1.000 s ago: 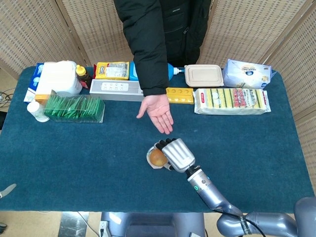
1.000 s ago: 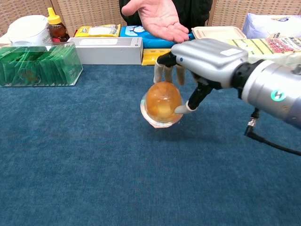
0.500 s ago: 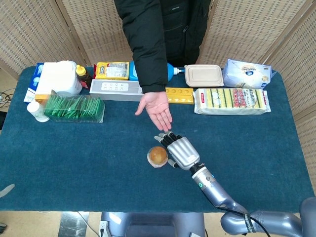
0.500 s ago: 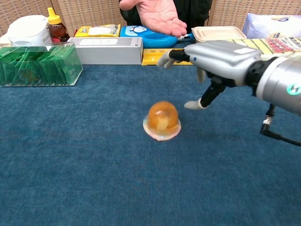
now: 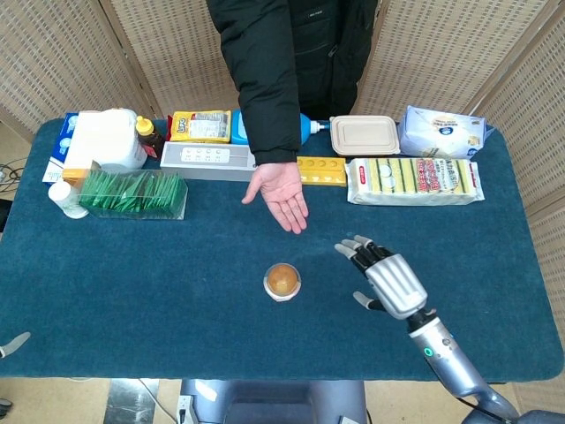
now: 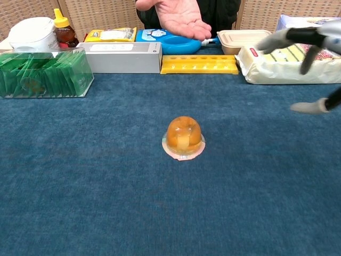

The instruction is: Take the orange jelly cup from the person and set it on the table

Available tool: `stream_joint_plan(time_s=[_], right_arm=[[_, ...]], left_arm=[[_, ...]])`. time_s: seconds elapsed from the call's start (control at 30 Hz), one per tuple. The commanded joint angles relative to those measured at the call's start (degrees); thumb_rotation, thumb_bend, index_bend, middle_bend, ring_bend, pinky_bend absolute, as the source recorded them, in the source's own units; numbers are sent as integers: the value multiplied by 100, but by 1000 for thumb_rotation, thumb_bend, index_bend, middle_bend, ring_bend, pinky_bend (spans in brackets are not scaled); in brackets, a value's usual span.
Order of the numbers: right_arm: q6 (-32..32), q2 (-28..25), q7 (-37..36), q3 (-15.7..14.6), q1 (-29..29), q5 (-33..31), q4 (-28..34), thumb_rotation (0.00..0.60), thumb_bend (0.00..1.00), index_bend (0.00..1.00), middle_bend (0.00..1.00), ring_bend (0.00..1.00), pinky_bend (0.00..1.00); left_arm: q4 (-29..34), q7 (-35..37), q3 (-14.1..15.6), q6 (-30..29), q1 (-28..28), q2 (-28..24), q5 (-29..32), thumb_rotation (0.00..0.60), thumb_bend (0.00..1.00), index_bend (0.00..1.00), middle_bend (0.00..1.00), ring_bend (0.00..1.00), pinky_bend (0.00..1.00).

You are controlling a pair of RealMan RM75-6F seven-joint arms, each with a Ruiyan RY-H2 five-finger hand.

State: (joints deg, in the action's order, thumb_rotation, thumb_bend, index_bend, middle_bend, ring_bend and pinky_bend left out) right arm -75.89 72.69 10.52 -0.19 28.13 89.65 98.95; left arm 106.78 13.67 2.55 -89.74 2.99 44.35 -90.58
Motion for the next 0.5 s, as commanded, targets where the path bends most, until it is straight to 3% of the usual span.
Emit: stream_joint_plan(time_s=[0.03, 0.2, 0.5], right_arm=[[-399, -445, -344, -279, -432, 192, -137, 600, 168, 125, 132, 93, 232], [-1023, -742, -667, -478, -993, 358, -166, 600, 95, 73, 76, 22, 149], [-1922, -468, -1232, -605, -1831, 539, -830, 600, 62, 57, 55, 0, 106]], left_arm=[[31, -106, 27, -63, 40, 34, -60, 600, 59, 0, 0, 0, 0], [45, -268, 62, -181, 106, 93, -166, 600, 60, 0, 0, 0, 0], [75, -556, 98, -232, 153, 194, -236, 600, 59, 0, 0, 0, 0]])
